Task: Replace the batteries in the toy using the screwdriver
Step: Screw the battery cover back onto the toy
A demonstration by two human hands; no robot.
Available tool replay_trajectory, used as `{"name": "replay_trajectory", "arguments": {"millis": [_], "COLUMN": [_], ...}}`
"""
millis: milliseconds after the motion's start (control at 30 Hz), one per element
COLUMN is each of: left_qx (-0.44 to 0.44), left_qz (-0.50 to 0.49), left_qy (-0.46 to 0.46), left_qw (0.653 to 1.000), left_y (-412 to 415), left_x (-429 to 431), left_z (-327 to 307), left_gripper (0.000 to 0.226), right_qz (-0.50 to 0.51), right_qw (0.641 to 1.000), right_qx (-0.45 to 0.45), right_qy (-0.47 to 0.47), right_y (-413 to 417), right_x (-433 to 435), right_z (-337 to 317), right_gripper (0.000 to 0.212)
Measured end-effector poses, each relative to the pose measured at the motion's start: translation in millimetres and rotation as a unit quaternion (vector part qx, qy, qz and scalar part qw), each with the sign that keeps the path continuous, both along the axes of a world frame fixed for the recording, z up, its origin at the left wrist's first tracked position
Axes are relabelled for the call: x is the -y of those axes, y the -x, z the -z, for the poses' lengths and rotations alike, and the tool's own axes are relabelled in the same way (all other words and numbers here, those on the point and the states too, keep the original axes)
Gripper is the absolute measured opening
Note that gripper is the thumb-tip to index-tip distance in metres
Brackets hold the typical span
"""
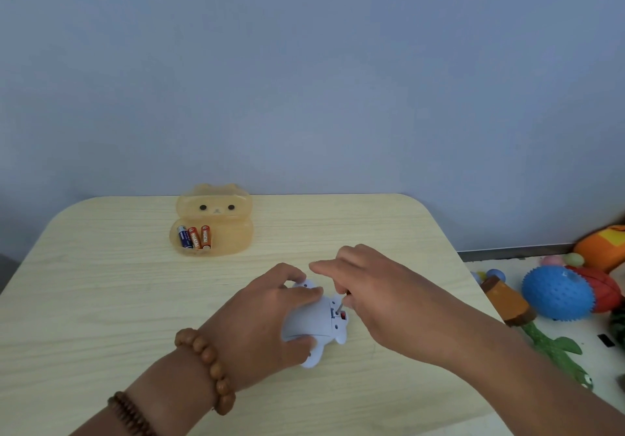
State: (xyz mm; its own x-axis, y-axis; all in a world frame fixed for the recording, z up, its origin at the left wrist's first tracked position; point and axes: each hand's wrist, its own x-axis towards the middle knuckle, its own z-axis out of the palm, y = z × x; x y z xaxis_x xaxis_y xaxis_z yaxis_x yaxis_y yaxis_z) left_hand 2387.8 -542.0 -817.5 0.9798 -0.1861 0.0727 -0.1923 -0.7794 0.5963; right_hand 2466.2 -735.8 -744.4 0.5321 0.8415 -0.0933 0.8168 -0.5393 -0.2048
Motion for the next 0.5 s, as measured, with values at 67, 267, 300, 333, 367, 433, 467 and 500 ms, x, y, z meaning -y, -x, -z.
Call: {"name": "replay_trajectory", "arguments": {"millis": [67, 267, 300, 333, 367, 433, 467, 500], "left_qx": [-0.001, -0.003, -0.002, -0.002, -0.002, -0.003, -0.003, -0.002], "left_qz": [-0.002, 0.001, 0.001, 0.002, 0.002, 0.003, 0.004, 0.003], "left_qy": [-0.003, -0.002, -0.002, -0.003, -0.001, 0.005, 0.005, 0.003], "left_qw": [1.0, 1.0, 1.0, 1.0, 1.0, 1.0, 1.0, 1.0], "left_y": [0.1, 0.3, 0.1, -0.1, -0.4, -0.6, -0.4, -0.2], "left_x": [0.3, 0.7, 1.1, 1.4, 1.4, 1.1, 0.6, -0.1], "left_z": [-0.6, -1.3, -1.3, -1.6, -1.9, -3.2, -3.9, -4.1], "left_gripper": [0.058, 0.059, 0.059, 0.059, 0.058, 0.055, 0.055, 0.055], "right_qz": [0.014, 0.025, 0.02, 0.014, 0.006, -0.006, -0.008, -0.005], "right_qw": [0.999, 0.998, 0.998, 0.998, 0.997, 0.996, 0.995, 0.995], "right_qx": [-0.013, -0.054, -0.057, -0.061, -0.068, -0.088, -0.093, -0.093], "right_qy": [-0.025, -0.017, -0.017, -0.019, -0.024, -0.031, -0.032, -0.032], "right_y": [-1.0, -2.8, -3.9, -4.7, -4.5, -2.3, -0.7, 0.4], "right_x": [2.5, 3.9, 4.4, 4.6, 4.2, 2.9, 2.4, 2.3], "right_z": [1.8, 4.5, 4.4, 3.9, 2.7, 0.7, 0.2, -0.1], "right_gripper": [0.05, 0.089, 0.089, 0.089, 0.09, 0.091, 0.089, 0.082]}}
